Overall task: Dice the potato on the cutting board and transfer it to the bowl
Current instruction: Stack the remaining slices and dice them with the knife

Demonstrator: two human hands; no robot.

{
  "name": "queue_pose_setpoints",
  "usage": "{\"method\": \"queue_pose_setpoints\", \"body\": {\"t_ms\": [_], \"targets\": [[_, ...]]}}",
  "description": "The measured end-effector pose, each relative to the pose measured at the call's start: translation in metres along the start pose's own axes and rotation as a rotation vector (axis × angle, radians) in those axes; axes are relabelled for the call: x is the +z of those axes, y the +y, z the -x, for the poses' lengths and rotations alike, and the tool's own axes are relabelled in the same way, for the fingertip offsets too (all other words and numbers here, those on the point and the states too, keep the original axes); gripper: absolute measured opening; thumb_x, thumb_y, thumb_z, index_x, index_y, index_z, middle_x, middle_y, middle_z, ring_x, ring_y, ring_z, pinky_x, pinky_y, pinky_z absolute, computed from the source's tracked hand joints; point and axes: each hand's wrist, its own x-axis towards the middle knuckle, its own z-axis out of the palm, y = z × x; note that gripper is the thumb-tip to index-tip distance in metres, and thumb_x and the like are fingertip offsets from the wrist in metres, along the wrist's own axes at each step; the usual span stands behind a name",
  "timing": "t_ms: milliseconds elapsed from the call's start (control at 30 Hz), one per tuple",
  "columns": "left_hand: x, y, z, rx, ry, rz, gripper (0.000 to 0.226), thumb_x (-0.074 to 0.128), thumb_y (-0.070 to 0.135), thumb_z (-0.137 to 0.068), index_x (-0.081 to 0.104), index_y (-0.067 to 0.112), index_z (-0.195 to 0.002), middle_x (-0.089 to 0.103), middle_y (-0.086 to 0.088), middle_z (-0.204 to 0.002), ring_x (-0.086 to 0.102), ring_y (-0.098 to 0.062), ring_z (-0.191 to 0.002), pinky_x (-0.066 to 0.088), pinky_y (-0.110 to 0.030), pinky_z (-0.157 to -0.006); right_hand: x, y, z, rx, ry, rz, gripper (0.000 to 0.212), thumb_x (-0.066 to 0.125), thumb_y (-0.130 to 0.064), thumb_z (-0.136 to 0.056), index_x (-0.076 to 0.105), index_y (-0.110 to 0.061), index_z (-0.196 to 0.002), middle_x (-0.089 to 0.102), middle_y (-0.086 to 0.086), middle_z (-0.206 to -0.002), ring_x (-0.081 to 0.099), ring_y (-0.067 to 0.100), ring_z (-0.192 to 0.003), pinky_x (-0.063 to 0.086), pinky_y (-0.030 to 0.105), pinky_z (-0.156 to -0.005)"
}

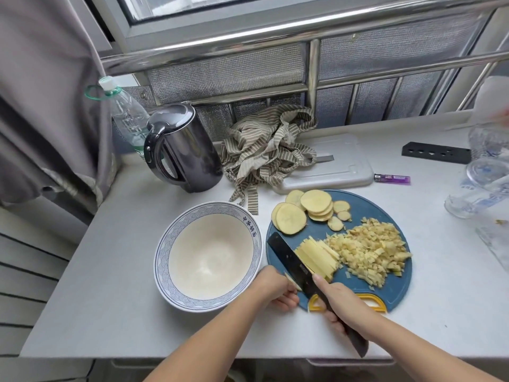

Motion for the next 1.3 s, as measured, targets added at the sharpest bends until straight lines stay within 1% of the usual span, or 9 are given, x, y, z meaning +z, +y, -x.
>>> {"method": "queue_pose_setpoints", "body": {"t_ms": [100,267,400,500,600,733,867,967,1300], "targets": [[0.000,0.003,0.003,0.002,0.009,-0.038,0.012,0.051,-0.001,-0.094,0.050,0.006,-0.084,0.049,-0.012,-0.077,0.044,-0.014,-0.051,0.037,-0.023,-0.044,-0.002,0.000,0.003,-0.001,-0.043,-0.016,0.057,0.037,-0.060,-0.096,0.042,-0.013,-0.064,0.040,0.001,-0.046,0.035,0.018,-0.035,0.031,0.023,-0.039],[-0.004,0.025,0.035,0.094,-0.070,-0.604,0.025,0.045,0.007,-0.095,0.060,0.003,-0.076,0.071,-0.020,-0.096,0.062,-0.013,-0.049,0.055,-0.024,-0.057,-0.016,-0.007,0.012,-0.113,-0.043,0.207,0.046,0.047,-0.049,-0.097,0.041,-0.012,-0.070,0.041,-0.003,-0.046,0.037,0.016,-0.034,0.032,0.025,-0.038],[-0.010,0.059,0.062,0.564,0.354,-1.142,0.022,0.050,0.022,-0.092,0.067,0.008,-0.089,0.071,-0.009,-0.092,0.063,-0.025,-0.083,0.053,-0.034,-0.078,-0.023,-0.014,0.019,-0.150,-0.011,0.578,0.033,0.055,-0.043,-0.092,0.045,-0.017,-0.076,0.045,-0.001,-0.063,0.041,0.014,-0.050,0.032,0.026,-0.049],[-0.015,0.078,0.065,0.792,0.300,-1.141,0.016,0.052,0.027,-0.093,0.063,0.016,-0.098,0.059,-0.001,-0.101,0.057,-0.021,-0.096,0.047,-0.037,-0.086,-0.018,-0.016,0.020,-0.189,0.049,0.672,0.030,0.054,-0.041,-0.092,0.048,-0.018,-0.074,0.048,-0.001,-0.068,0.040,0.014,-0.058,0.027,0.028,-0.053],[-0.016,0.076,0.054,0.737,0.080,-1.262,0.019,0.052,0.027,-0.093,0.065,0.015,-0.099,0.058,0.001,-0.097,0.057,-0.022,-0.094,0.046,-0.038,-0.087,-0.016,-0.016,0.021,-0.190,0.060,0.681,0.030,0.053,-0.040,-0.093,0.045,-0.021,-0.071,0.046,-0.004,-0.066,0.039,0.012,-0.055,0.026,0.026,-0.050],[-0.012,0.072,0.035,0.694,0.027,-1.359,0.032,0.046,0.044,-0.097,0.064,0.017,-0.104,0.063,-0.004,-0.101,0.052,-0.023,-0.099,0.033,-0.038,-0.093,-0.018,-0.013,0.019,-0.189,0.075,0.695,0.031,0.052,-0.044,-0.094,0.047,-0.022,-0.071,0.048,-0.004,-0.067,0.041,0.011,-0.056,0.027,0.026,-0.051],[-0.005,0.074,0.030,0.695,-0.086,-1.327,0.037,0.043,0.041,-0.100,0.061,0.010,-0.093,0.062,-0.009,-0.094,0.055,-0.026,-0.088,0.043,-0.038,-0.081,-0.020,-0.011,0.019,-0.209,0.081,0.733,0.035,0.051,-0.044,-0.095,0.042,-0.025,-0.068,0.046,-0.006,-0.065,0.040,0.009,-0.055,0.027,0.026,-0.050],[-0.005,0.075,0.028,0.710,-0.109,-1.241,0.035,0.044,0.038,-0.100,0.060,0.008,-0.088,0.063,-0.008,-0.087,0.056,-0.024,-0.081,0.046,-0.038,-0.074,-0.020,-0.008,0.017,-0.215,0.105,0.744,0.034,0.051,-0.044,-0.094,0.042,-0.024,-0.068,0.047,-0.005,-0.067,0.042,0.011,-0.057,0.026,0.027,-0.051],[-0.006,0.077,0.020,0.597,-0.155,-1.321,0.051,0.034,0.048,-0.101,0.067,0.009,-0.101,0.067,-0.009,-0.100,0.060,-0.026,-0.093,0.048,-0.044,-0.087,-0.026,-0.005,0.013,-0.236,0.100,0.757,0.031,0.052,-0.045,-0.093,0.045,-0.027,-0.069,0.051,-0.006,-0.069,0.046,0.013,-0.061,0.031,0.028,-0.055]]}}
